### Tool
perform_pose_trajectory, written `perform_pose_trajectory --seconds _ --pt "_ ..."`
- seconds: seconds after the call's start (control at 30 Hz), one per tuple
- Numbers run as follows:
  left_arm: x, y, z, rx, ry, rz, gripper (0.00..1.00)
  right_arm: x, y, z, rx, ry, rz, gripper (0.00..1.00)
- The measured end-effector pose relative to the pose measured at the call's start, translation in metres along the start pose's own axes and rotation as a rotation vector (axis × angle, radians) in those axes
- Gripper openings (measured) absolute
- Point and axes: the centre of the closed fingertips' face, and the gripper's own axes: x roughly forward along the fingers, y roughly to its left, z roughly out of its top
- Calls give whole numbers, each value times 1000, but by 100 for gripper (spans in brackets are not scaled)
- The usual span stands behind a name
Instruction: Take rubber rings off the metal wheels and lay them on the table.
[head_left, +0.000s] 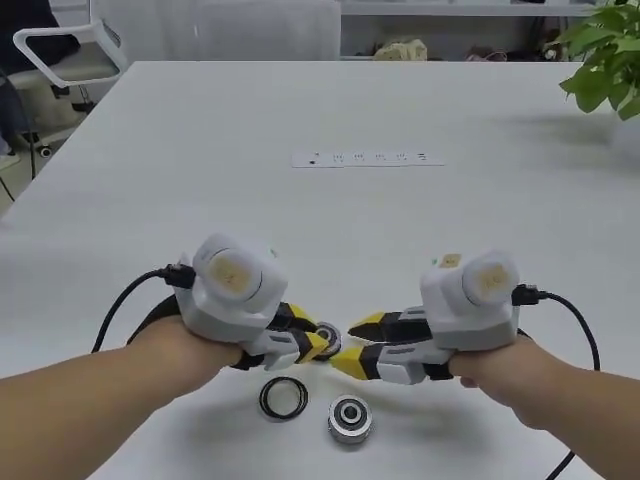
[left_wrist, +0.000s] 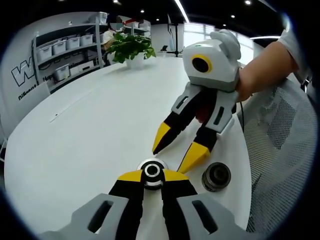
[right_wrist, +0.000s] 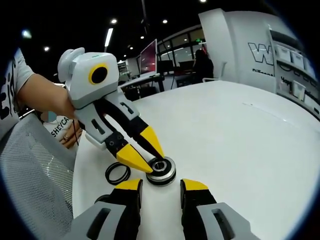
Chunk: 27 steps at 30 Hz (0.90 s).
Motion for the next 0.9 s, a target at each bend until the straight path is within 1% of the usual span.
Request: perform_pose_trajectory --seconds 0.43,0.6,0.9 --pt "0 -1 0 -4 -5 6 9 7 -2 4 -7 1 -10 27" --pt "0 -1 0 -11 -6 12 8 9 -3 1 -23 20 -18 27" --pt "0 -1 0 -15 -4 18 8 12 -3 -1 -31 23 -23 26"
